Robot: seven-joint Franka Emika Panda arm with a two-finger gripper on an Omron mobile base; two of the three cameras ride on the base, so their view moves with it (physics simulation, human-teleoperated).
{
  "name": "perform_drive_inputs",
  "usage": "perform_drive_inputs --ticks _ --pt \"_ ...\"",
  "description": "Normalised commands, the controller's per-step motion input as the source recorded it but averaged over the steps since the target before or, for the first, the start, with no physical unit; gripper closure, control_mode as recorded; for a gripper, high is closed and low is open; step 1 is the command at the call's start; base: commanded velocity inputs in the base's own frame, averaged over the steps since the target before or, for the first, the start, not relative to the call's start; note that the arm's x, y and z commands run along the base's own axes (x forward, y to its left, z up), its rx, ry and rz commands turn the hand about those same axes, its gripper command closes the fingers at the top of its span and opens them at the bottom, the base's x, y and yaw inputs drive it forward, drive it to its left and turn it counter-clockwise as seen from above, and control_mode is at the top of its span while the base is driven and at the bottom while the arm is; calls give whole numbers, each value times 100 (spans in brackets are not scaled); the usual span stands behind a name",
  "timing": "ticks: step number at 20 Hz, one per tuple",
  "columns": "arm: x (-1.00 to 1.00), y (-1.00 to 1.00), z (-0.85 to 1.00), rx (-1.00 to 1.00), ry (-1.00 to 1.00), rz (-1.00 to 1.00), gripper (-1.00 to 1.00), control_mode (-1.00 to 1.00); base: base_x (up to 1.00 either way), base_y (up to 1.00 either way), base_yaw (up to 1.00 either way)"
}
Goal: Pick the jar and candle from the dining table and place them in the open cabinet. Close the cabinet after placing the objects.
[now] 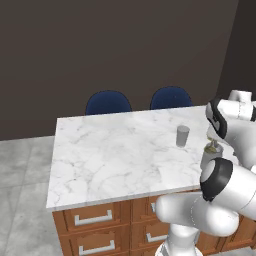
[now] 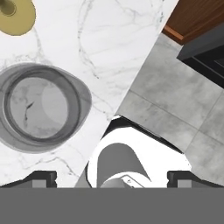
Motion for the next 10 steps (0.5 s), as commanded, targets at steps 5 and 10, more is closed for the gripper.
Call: perform_drive_inputs --ticks 5,10 --pt "8 -1 -2 0 0 0 -100 -100 0 0 0" --pt "10 -1 -1 0 0 0 -100 -100 0 0 0"
